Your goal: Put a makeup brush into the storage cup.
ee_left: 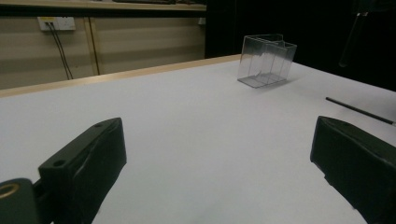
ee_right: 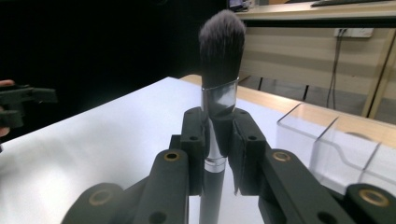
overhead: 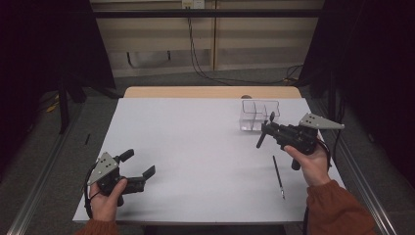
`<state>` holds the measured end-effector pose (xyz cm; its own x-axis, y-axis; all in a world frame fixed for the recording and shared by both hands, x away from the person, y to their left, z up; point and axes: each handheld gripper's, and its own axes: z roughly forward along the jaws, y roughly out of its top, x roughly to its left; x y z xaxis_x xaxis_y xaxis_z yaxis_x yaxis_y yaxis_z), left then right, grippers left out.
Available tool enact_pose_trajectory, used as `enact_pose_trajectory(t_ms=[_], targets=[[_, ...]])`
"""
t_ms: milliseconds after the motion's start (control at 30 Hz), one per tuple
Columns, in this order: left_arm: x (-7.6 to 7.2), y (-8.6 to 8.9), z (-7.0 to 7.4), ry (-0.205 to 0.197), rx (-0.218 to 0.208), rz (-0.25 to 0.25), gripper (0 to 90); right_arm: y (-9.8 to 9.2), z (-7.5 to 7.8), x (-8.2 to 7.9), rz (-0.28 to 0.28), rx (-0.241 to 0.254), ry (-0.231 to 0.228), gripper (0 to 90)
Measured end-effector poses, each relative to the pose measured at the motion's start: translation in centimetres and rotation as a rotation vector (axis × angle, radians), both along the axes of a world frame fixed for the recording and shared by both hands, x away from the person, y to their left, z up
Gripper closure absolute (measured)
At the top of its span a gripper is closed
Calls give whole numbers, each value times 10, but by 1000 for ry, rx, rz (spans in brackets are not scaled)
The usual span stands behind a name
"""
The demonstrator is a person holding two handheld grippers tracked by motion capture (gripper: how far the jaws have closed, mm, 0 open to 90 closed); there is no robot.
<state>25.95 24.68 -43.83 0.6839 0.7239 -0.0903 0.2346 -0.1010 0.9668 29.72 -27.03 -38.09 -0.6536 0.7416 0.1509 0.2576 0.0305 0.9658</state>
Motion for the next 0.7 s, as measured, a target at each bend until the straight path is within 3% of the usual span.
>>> enact_pose_trajectory(t_ms=[200,700], targets=[[1,0,0,7,7,1,35,-8,4,13,-38,12,12,776],[0,-5,-1,9,23,-6,35,-26,21,36,-104,0,-19,777]])
